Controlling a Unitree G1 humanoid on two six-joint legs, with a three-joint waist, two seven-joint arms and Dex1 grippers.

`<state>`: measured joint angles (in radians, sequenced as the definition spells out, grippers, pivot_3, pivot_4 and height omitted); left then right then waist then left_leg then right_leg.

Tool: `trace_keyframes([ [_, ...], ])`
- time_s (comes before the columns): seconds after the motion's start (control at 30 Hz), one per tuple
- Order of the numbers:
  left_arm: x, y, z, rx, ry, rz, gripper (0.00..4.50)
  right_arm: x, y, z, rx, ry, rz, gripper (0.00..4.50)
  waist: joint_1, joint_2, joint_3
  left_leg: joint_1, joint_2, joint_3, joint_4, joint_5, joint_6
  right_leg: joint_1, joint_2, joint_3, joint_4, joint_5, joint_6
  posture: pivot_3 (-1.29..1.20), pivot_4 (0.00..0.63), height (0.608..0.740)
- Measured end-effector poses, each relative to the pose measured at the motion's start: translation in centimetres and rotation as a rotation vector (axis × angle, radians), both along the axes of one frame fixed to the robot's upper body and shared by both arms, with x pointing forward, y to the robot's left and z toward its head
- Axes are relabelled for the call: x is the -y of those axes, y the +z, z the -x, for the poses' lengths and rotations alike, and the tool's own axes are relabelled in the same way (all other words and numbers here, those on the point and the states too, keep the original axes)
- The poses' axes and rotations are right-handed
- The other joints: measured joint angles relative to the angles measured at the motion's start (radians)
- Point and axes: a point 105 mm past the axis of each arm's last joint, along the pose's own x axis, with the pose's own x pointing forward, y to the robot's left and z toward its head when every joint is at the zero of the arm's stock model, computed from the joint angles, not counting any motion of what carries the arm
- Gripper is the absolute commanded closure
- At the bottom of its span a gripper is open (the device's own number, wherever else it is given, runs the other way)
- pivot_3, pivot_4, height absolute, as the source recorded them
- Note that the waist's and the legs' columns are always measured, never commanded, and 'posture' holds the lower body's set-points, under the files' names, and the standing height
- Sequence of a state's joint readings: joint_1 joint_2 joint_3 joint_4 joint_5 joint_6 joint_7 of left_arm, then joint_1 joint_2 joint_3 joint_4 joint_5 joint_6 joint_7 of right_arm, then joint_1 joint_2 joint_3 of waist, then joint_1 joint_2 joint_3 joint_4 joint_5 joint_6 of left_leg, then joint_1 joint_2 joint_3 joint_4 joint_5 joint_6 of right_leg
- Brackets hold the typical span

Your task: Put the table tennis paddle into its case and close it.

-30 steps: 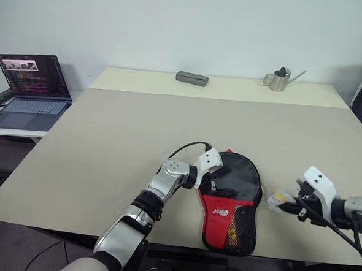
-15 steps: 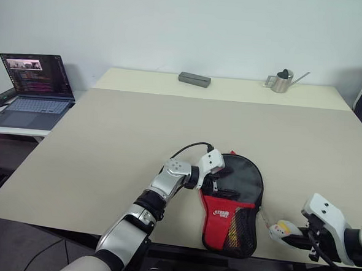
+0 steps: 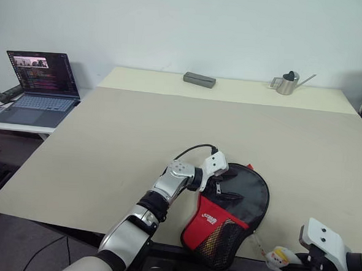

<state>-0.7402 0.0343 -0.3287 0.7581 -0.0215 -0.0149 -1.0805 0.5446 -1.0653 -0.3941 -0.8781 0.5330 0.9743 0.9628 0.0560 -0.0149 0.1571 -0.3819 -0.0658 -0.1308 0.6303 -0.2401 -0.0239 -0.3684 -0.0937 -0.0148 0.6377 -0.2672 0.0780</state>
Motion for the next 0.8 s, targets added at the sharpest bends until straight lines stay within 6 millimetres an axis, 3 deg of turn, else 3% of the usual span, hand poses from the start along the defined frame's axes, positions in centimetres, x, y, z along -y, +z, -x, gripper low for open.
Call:
trace_keyframes([
  [0.1, -0.1, 0.0, -0.1, 0.001, 0.004, -0.002, 0.00, 0.2, 0.1, -1.0, 0.008, -0.033, -0.021, 4.17, -0.003, 0.000, 0.000, 0.000, 0.000, 0.001, 0.000, 0.000, 0.000, 0.000, 0.000, 0.000, 0.000, 0.000, 0.000, 0.00, 0.150, 0.740],
  [0.13, -0.1, 0.0, -0.1, 0.001, 0.006, -0.002, 0.00, 0.4, 0.2, -1.5, 0.002, -0.058, -0.042, 3.46, -0.004, 0.000, 0.000, 0.000, 0.000, 0.001, 0.000, 0.000, 0.000, 0.000, 0.000, 0.001, 0.000, 0.000, 0.000, 0.00, 0.150, 0.740],
  [0.27, -0.1, 0.0, -0.1, 0.002, 0.007, -0.002, 0.00, 1.0, 1.2, -2.3, -0.023, -0.125, -0.110, 2.17, -0.004, 0.000, 0.000, 0.000, 0.001, 0.000, 0.000, 0.000, 0.000, 0.000, 0.001, 0.001, 0.000, 0.000, 0.000, 0.00, 0.150, 0.740],
  [0.37, -0.1, 0.0, -0.2, 0.002, 0.013, -0.002, 0.00, 1.3, 3.3, -4.0, 0.004, -0.200, -0.249, 1.15, -0.007, -0.001, 0.000, 0.001, 0.001, 0.002, 0.001, 0.000, 0.000, 0.000, 0.001, 0.002, 0.001, 0.001, 0.001, 0.00, 0.150, 0.740],
  [0.53, 0.0, 0.0, -0.2, 0.003, 0.018, 0.001, 0.00, 1.8, 7.0, -5.9, 0.035, -0.260, -0.420, 1.15, -0.005, -0.001, 0.000, 0.000, 0.001, 0.001, 0.001, 0.000, 0.000, 0.000, 0.001, 0.001, 0.001, 0.000, 0.000, 0.00, 0.150, 0.740],
  [0.7, 0.1, 0.0, -0.1, 0.003, 0.017, 0.005, 0.00, 1.2, 7.2, -5.5, -0.007, -0.245, -0.455, 1.15, -0.004, -0.001, 0.000, 0.000, 0.001, 0.002, 0.001, 0.000, 0.000, 0.000, 0.001, 0.002, 0.001, 0.001, 0.001, 0.00, 0.150, 0.740],
  [0.8, -0.1, 0.1, -0.3, 0.007, 0.024, 0.003, 0.00, 0.6, 7.4, -7.0, 0.046, -0.258, -0.453, 0.96, -0.009, -0.001, 0.000, 0.001, 0.002, 0.002, 0.002, 0.000, 0.000, -0.001, 0.002, 0.002, 0.003, 0.001, 0.001, 0.00, 0.150, 0.740],
])
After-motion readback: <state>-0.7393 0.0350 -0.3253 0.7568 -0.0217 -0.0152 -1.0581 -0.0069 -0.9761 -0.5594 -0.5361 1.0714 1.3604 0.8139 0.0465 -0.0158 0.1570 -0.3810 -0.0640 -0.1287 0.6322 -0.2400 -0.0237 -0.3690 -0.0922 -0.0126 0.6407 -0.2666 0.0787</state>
